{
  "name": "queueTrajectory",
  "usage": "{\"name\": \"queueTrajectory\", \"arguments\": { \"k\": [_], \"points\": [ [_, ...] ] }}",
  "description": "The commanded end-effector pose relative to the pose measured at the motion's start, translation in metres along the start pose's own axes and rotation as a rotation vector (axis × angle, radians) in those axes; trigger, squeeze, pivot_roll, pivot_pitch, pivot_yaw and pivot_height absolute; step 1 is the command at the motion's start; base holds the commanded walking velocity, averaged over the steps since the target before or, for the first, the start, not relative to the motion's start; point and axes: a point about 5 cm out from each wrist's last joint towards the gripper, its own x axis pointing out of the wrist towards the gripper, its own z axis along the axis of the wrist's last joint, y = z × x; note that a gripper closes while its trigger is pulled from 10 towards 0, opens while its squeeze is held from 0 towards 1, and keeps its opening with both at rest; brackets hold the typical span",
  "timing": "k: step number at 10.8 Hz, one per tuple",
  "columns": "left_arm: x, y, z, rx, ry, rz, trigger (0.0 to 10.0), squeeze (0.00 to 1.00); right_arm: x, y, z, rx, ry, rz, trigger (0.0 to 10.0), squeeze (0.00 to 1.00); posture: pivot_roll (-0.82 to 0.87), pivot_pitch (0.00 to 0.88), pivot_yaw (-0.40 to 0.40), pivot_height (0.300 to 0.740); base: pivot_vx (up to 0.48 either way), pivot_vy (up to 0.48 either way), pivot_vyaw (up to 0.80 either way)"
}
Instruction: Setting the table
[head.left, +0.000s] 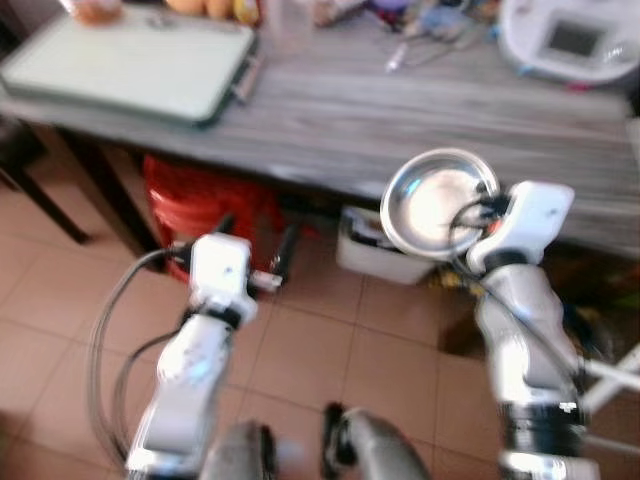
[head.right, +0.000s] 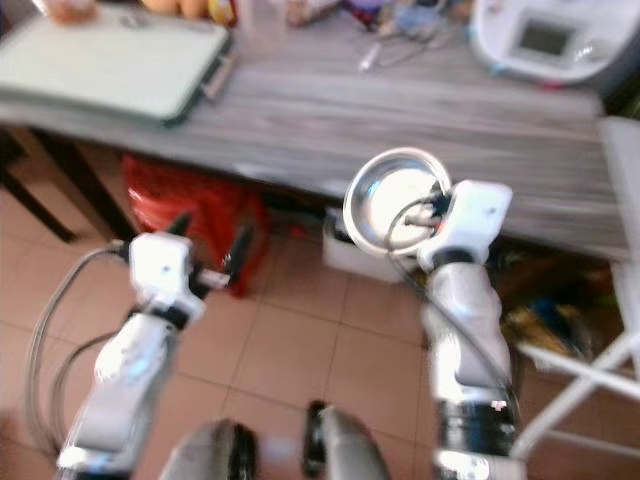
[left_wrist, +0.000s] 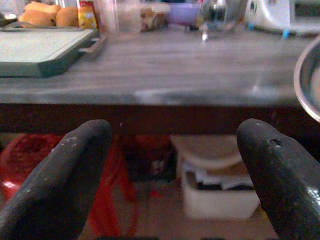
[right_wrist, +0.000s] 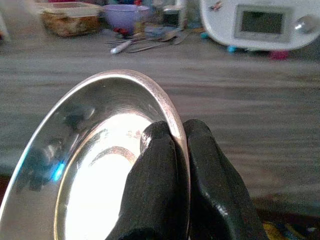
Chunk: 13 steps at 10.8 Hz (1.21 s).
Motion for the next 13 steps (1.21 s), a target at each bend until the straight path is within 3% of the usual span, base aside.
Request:
{"name": "queueTrajectory", "arguments": {
  "k": [1, 5, 8, 11, 13],
  "points": [
    [0.001, -0.001, 0.003, -0.008, -0.012, -0.006, 10.0, 0.00, 0.001, -0.003, 0.003, -0.009, -0.019, -0.018, 10.0, 0.00, -0.05, 0.183, -0.019, 0.740, 0.000, -0.480, 0.00],
    [0.001, 0.005, 0.000, 0.000, 0.009, 0.021, 10.0, 0.00, 0.005, 0.000, 0.007, 0.032, -0.032, -0.009, 10.0, 0.00, -0.05, 0.187, -0.016, 0.740, 0.467, 0.000, 0.00],
    [0.002, 0.007, 0.000, -0.005, 0.011, 0.036, 10.0, 0.00, 0.004, -0.001, 0.007, 0.038, -0.038, -0.005, 10.0, 0.00, -0.05, 0.188, -0.015, 0.740, 0.469, 0.000, -0.47],
    [0.003, 0.008, -0.001, -0.016, 0.022, 0.048, 10.0, 0.00, 0.003, 0.003, 0.007, 0.045, -0.042, 0.007, 10.0, 0.00, -0.05, 0.188, -0.014, 0.740, 0.373, 0.297, 0.00],
    [0.004, 0.010, 0.001, -0.011, 0.021, 0.068, 10.0, 0.00, 0.005, 0.004, 0.005, 0.073, -0.020, 0.014, 10.0, 0.00, -0.05, 0.196, -0.012, 0.740, 0.000, 0.448, 0.00]
  ]
}}
